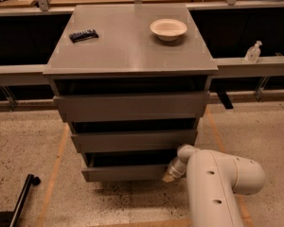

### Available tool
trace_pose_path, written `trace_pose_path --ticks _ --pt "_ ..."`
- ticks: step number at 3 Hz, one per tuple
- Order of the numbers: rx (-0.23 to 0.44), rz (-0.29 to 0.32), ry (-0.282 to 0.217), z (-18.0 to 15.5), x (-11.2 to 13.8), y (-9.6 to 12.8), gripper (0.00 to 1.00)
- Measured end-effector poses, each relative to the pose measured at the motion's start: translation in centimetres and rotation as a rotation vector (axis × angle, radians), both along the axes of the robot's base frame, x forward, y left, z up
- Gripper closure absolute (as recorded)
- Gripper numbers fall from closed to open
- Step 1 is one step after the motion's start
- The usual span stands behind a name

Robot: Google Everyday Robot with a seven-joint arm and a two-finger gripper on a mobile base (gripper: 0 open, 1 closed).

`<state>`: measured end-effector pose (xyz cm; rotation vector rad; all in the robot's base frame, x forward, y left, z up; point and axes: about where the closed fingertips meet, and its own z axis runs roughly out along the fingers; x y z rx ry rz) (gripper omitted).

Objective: Close bottom drawer

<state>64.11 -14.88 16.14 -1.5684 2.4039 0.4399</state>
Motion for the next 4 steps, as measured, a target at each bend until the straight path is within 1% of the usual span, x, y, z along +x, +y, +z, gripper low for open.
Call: trace_pose_path --ticks 1,2,3,4 --pt "0.000 -0.002 -0.007 0.0 0.2 0.0 0.84" --pt "-0.003 -0.025 -0.096 0.5 3.0 -0.4 0.62" --pt "-0.003 -0.024 -0.094 0.4 2.9 -0.3 0.31" --pt "-0.002 -0.023 -0.091 0.2 2.7 -0.2 0.08"
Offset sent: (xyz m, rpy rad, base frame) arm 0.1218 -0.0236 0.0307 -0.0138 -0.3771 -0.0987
